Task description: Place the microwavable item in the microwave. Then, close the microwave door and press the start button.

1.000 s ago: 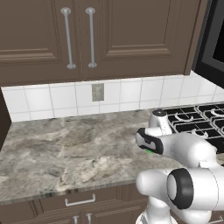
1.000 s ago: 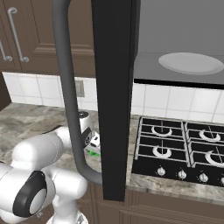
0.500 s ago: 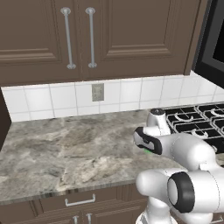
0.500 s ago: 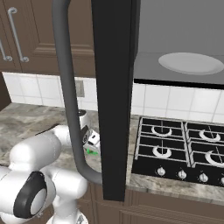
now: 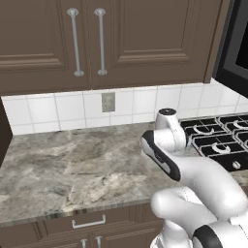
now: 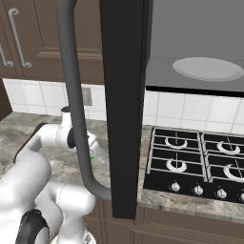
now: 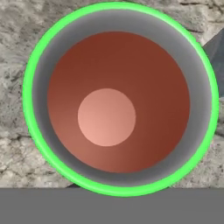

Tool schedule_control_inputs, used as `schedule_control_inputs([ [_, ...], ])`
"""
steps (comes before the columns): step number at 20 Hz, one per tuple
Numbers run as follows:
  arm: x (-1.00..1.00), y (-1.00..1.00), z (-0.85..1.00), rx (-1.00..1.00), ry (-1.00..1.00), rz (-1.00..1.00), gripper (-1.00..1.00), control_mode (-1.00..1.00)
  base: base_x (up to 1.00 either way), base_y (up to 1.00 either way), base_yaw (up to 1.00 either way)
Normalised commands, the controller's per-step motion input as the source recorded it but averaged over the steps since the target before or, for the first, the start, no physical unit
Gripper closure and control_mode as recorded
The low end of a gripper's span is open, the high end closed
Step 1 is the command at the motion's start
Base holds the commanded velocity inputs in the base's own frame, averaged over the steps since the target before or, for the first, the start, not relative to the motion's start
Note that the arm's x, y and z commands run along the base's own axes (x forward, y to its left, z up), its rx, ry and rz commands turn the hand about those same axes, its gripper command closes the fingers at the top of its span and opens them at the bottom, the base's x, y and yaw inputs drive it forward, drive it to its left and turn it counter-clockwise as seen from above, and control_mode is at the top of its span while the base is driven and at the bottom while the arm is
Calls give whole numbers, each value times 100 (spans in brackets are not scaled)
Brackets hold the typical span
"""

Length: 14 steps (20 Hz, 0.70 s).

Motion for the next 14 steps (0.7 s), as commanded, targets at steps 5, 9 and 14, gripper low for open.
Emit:
schedule_control_inputs([
  [5, -100, -1, 85, 0, 0, 1, 100, -100, 0, 0, 0],
  [9, -98, -2, 61, 0, 0, 0, 100, -100, 0, 0, 0],
  [14, -30, 5, 3, 0, 1, 1, 100, -100, 0, 0, 0],
])
